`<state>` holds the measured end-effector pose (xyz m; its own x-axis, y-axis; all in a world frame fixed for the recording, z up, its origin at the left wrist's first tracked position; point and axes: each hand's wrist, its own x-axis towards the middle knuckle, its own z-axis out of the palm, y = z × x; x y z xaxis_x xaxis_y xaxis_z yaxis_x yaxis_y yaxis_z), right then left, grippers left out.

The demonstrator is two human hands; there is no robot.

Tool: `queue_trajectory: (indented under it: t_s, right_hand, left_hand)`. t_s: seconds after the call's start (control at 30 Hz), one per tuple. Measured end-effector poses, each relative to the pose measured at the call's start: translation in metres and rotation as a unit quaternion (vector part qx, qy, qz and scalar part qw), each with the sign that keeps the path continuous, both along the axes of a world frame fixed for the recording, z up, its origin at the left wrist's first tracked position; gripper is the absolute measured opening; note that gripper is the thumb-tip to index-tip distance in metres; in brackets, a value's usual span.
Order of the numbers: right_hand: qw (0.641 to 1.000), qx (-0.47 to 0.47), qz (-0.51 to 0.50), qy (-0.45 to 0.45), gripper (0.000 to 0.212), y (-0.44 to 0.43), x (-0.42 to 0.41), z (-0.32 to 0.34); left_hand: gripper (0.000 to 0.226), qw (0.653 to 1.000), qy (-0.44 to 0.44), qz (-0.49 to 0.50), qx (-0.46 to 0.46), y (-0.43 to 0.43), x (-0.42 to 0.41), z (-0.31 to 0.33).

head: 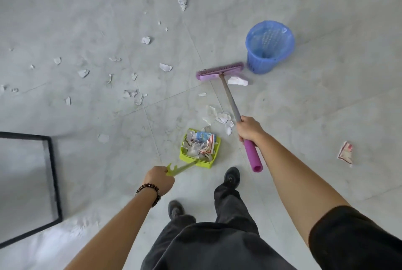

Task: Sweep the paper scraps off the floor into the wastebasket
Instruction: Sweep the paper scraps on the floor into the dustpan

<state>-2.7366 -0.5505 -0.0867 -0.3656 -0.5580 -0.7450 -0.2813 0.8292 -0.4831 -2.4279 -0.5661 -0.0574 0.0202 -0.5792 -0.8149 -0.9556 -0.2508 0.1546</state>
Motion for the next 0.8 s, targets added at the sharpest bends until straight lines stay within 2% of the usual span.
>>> queue_trajectory:
  t_s: [0.1,0.2,0.33,0.4,0.5,0.57,0.67,0.8]
  right_hand:
    - [0.997,0.042,0.065,0.011,0.030,-0.013,-0.011,-0.012]
    - [0.992,0.082,0.092,0.006,0.025,0.008,-0.015,-0.010]
    - [0.986,0.126,0.107,0.012,0.045,0.067,-0.015,0.004]
    - [0.988,0.128,0.091,-0.006,0.046,0.086,-0.012,0.018]
    - [0.993,0.107,0.050,-0.026,0.027,0.102,-0.001,0.037]
    - [0.995,0.093,0.014,-0.024,0.023,0.105,0.009,0.045]
    - [0.996,0.070,-0.043,-0.024,0.022,0.091,0.016,0.049]
    - [0.988,0.036,-0.138,-0.049,0.020,0.050,0.021,0.046]
  left_hand:
    - [0.020,1.000,-0.007,0.006,0.003,-0.012,-0.007,0.005]
    - [0.012,1.000,-0.008,0.014,0.008,-0.028,-0.015,0.006]
    - [0.011,1.000,-0.003,0.001,0.011,-0.043,-0.020,0.005]
    - [0.011,1.000,-0.005,-0.005,0.022,-0.049,-0.020,0.007]
    - [0.009,0.999,-0.004,-0.017,0.039,-0.063,-0.018,0.014]
    - [0.010,0.999,0.000,-0.031,0.044,-0.076,-0.018,0.019]
    - [0.013,0.996,0.003,-0.067,0.051,-0.093,-0.018,0.023]
    - [0.011,0.986,-0.013,-0.164,0.028,-0.106,-0.015,0.019]
